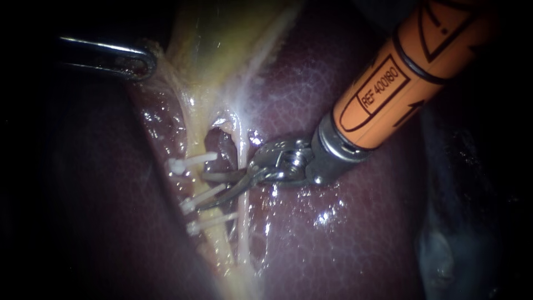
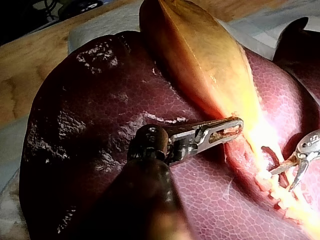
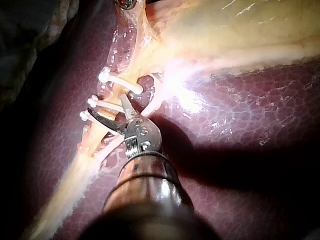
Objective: Go to the cutting position left tube
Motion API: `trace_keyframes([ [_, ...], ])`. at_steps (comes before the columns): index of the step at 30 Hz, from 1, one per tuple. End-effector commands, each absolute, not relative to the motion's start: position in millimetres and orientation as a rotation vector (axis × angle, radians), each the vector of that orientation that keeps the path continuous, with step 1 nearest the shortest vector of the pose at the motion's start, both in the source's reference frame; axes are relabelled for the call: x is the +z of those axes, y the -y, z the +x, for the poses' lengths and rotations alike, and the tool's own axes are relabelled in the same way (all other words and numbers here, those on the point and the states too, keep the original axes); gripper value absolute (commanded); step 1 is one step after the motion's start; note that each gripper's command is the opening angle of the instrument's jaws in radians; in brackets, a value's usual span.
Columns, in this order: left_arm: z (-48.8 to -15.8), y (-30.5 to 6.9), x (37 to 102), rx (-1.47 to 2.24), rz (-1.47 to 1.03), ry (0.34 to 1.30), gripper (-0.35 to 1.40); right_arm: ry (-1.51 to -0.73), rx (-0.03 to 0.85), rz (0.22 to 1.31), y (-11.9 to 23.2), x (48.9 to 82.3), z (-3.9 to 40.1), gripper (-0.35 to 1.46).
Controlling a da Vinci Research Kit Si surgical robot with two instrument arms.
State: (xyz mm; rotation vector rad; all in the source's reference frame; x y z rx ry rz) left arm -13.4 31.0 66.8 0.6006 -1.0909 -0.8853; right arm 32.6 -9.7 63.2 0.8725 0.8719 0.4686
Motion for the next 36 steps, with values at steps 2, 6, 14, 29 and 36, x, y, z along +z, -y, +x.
trace_keyframes([
  [2, -13.4, -31.0, 66.8, -0.885, 0.601, 1.091, -0.35, -0.872, 0.468, 0.874, 9.7, 62.9, 32.5, 1.29],
  [6, -13.4, -31.0, 66.9, -0.884, 0.602, 1.091, -0.35, -0.875, 0.461, 0.878, 9.8, 61.4, 32.2, 1.29],
  [14, -13.3, -31.1, 66.9, -0.884, 0.602, 1.091, -0.35, -0.890, 0.450, 0.859, 8.7, 57.6, 29.5, 1.27],
  [29, -13.2, -31.1, 67.0, -0.883, 0.602, 1.092, -0.35, -0.904, 0.460, 0.856, 7.6, 57.8, 27.2, 1.27],
  [36, -13.3, -31.1, 67.0, -0.883, 0.602, 1.092, -0.35, -0.907, 0.452, 0.864, 7.5, 61.2, 26.8, 1.27],
])
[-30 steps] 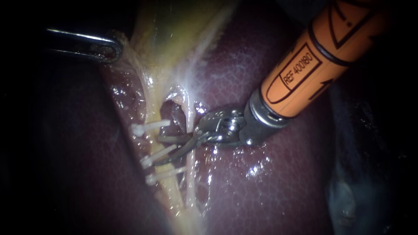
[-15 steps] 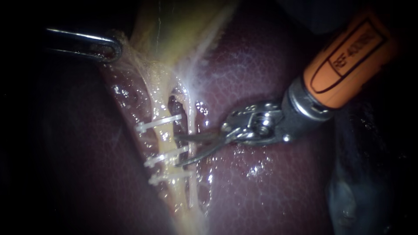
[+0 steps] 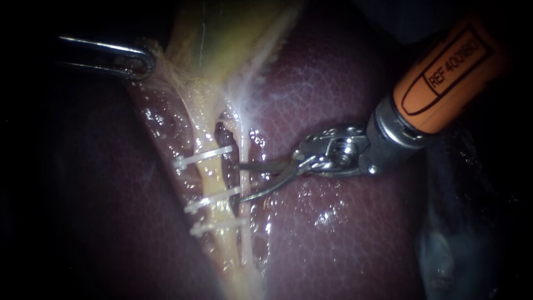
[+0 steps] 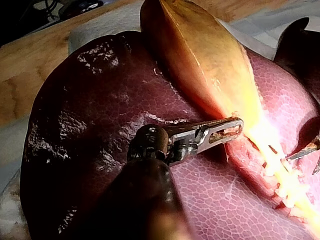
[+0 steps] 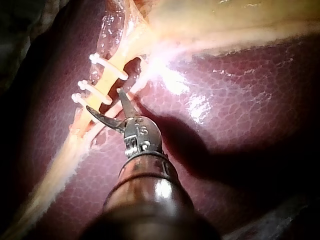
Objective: Go to the cutting position left tube
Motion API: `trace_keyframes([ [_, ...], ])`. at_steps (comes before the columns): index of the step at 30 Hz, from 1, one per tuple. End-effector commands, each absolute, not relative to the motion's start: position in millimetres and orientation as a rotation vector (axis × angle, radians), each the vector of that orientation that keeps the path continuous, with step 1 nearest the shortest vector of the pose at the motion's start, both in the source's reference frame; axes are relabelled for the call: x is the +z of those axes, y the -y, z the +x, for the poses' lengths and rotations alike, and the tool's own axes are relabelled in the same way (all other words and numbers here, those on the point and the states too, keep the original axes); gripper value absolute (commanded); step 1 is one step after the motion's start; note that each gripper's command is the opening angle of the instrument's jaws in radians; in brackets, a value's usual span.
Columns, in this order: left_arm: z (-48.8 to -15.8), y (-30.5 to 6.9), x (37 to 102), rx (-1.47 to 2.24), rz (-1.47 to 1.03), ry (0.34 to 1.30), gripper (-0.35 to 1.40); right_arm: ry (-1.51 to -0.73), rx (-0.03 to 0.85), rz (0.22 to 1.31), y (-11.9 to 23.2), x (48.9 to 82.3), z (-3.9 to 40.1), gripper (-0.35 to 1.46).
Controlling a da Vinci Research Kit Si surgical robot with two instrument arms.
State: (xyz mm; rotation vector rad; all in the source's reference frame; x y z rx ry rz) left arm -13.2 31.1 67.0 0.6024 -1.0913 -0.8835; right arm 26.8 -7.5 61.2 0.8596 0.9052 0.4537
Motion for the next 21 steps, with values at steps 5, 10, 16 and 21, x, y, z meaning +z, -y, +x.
trace_keyframes([
  [5, -13.3, -31.1, 67.0, -0.883, 0.602, 1.092, -0.35, -0.906, 0.459, 0.900, 8.1, 64.0, 27.3, 1.27],
  [10, -13.3, -31.0, 67.0, -0.883, 0.602, 1.092, -0.35, -0.911, 0.474, 0.962, 8.4, 66.4, 27.9, 1.27],
  [16, -13.3, -31.0, 67.1, -0.883, 0.601, 1.092, -0.35, -0.950, 0.504, 1.046, 7.9, 67.8, 28.4, 1.27],
  [21, -13.3, -31.0, 67.1, -0.883, 0.601, 1.092, -0.35, -0.997, 0.530, 1.144, 7.5, 67.4, 29.7, 1.27],
])
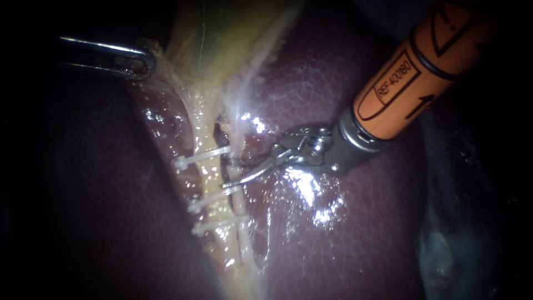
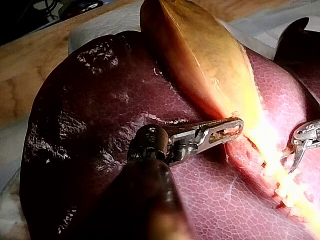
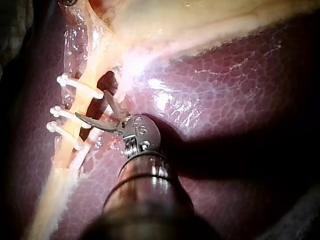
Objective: Go to the cutting position left tube
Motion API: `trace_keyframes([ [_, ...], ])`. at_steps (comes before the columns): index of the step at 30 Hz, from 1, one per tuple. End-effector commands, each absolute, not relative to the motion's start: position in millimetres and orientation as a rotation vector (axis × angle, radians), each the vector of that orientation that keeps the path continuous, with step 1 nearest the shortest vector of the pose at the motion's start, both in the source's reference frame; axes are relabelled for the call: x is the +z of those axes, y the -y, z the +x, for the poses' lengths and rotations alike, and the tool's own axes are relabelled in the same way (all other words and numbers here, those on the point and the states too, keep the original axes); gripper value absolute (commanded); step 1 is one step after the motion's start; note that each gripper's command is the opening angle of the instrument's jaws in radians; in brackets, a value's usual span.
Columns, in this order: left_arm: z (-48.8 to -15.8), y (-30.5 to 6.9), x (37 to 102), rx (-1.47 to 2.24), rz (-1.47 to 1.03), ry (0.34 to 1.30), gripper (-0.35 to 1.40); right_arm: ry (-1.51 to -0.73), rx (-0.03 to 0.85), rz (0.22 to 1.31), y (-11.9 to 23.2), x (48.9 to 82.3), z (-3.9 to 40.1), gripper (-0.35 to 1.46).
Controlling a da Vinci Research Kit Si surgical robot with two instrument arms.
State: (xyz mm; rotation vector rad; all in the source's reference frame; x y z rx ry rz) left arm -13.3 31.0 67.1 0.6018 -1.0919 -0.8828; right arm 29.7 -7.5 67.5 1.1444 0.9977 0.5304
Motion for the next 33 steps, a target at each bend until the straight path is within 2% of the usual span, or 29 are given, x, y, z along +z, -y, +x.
trace_keyframes([
  [1, -13.3, -31.0, 67.1, -0.883, 0.601, 1.092, -0.35, -1.005, 0.533, 1.161, 7.4, 67.2, 30.0, 1.27],
  [10, -13.2, -31.0, 67.2, -0.883, 0.601, 1.092, -0.35, -1.057, 0.494, 1.288, 8.6, 65.2, 32.3, 1.25],
  [19, -13.2, -31.0, 67.2, -0.883, 0.601, 1.092, -0.35, -1.168, 0.458, 1.389, 9.2, 64.4, 34.8, 1.13],
  [33, -13.2, -31.1, 67.2, -0.882, 0.602, 1.092, -0.35, -1.333, 0.290, 1.244, 9.5, 64.8, 37.8, 1.24],
])
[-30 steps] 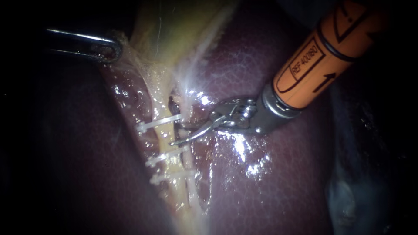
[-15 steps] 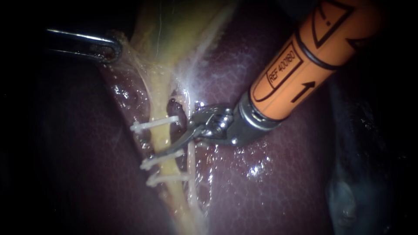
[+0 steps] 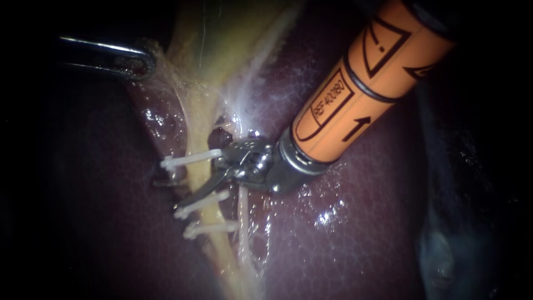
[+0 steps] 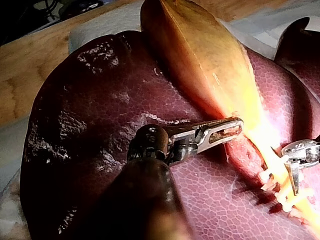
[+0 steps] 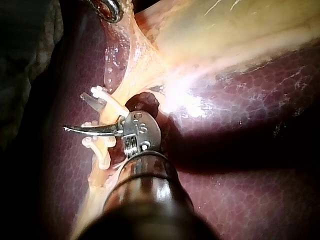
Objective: Go to the cutting position left tube
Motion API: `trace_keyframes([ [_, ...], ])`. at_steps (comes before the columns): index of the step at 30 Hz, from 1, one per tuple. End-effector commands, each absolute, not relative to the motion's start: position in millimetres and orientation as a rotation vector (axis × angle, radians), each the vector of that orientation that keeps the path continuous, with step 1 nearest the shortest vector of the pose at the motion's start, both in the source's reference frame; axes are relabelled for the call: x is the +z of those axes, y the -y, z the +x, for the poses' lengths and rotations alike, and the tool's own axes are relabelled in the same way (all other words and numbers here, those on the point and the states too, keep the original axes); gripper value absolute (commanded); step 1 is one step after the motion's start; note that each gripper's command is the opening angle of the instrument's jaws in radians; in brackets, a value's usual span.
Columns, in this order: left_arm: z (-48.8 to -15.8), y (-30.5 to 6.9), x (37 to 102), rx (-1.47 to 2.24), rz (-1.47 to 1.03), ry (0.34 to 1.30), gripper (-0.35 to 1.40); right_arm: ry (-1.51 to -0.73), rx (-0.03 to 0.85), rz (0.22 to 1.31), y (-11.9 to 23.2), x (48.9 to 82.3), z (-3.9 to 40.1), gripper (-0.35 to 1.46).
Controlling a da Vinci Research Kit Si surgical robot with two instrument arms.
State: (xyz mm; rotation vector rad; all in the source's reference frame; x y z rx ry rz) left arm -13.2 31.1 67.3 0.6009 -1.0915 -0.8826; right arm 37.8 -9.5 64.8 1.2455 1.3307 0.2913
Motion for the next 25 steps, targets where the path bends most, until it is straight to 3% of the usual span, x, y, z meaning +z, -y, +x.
trace_keyframes([
  [1, -13.2, -31.1, 67.2, -0.882, 0.602, 1.092, -0.35, -1.342, 0.287, 1.243, 9.5, 64.5, 37.9, 1.24],
  [5, -13.2, -31.1, 67.2, -0.882, 0.602, 1.092, -0.35, -1.399, 0.267, 1.223, 9.4, 62.5, 37.9, 1.24],
  [14, -13.0, -31.1, 67.2, -0.882, 0.603, 1.092, -0.35, -1.444, 0.256, 1.160, 8.7, 57.8, 37.2, 1.27],
  [25, -13.0, -31.1, 67.2, -0.882, 0.603, 1.092, -0.35, -1.446, 0.273, 1.134, 8.8, 58.0, 36.8, 1.18],
])
